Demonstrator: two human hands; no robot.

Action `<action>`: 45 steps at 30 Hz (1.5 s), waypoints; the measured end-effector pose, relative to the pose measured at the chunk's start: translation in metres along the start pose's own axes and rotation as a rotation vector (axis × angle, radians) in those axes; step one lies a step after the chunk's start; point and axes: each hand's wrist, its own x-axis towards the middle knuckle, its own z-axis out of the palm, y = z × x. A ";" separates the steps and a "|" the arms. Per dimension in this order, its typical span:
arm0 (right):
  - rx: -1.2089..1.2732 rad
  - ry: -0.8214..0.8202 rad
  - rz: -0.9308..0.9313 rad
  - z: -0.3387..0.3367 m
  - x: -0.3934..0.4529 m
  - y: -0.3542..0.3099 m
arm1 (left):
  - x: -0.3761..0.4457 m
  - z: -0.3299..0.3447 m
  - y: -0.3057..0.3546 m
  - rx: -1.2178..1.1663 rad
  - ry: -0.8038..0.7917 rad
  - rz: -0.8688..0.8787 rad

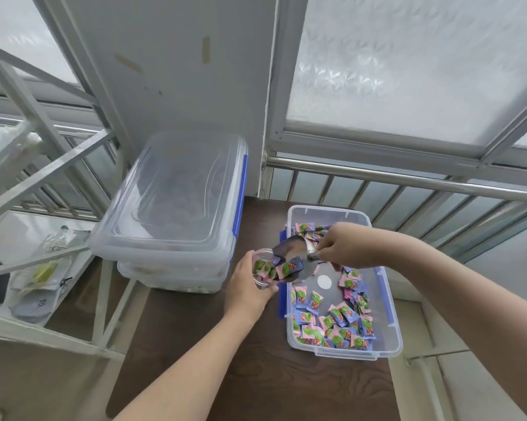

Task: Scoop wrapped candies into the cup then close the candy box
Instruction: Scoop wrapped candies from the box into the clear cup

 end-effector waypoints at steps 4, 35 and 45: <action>-0.065 0.027 -0.025 -0.019 -0.006 -0.016 | 0.000 -0.004 0.000 -0.016 0.003 0.005; 0.861 0.262 0.493 0.166 0.020 0.108 | -0.055 0.023 0.036 -0.131 -0.424 -0.137; 1.196 0.412 0.582 0.155 0.097 0.062 | -0.055 0.032 0.033 -0.094 -0.390 -0.141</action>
